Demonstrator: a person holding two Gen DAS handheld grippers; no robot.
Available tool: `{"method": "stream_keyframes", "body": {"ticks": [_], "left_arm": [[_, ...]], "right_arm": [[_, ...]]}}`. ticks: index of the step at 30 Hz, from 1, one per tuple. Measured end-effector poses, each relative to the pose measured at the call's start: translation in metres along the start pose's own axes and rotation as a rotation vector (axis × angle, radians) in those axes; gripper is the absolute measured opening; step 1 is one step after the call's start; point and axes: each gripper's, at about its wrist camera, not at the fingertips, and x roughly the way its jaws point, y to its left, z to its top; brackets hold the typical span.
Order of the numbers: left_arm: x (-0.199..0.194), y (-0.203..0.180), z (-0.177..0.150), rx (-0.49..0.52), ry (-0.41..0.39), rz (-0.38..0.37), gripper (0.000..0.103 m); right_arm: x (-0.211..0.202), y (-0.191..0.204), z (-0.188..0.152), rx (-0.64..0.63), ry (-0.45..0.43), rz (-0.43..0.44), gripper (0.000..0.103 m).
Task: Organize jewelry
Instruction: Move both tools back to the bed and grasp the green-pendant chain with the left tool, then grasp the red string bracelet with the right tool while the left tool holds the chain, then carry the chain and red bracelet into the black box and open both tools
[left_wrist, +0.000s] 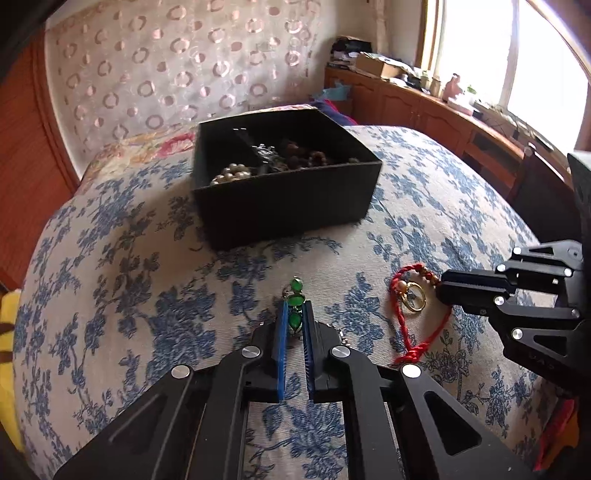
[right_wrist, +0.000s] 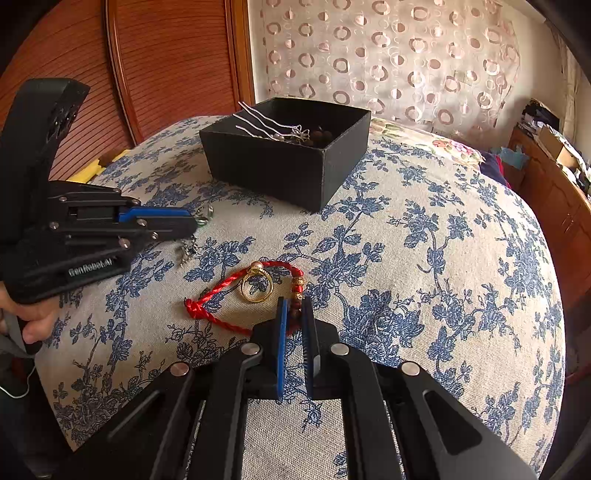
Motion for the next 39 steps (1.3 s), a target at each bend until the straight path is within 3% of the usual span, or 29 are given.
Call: {"method": "stream_keyframes", "body": {"ticks": [6,16,25,39], "left_arm": [[-0.008,0.009,0.000,-0.016,-0.020,-0.001,0.006],[-0.046,0.012,0.014,-0.020,-0.118,-0.016,0.007],[-0.076,0.025,0.028,-0.052,-0.186,-0.065,0.007],[-0.094,0.035,0.046,-0.052,-0.239,-0.028,0.007]], "right_arm": [[0.000,0.000,0.000,0.000,0.000,-0.001,0.009],[-0.003,0.001,0.002,-0.006,-0.001,0.004,0.008],[-0.034,0.011,0.023,-0.014,-0.097,0.017,0.008],[-0.051,0.006,0.064,-0.021,-0.189,-0.020,0.008]]}}
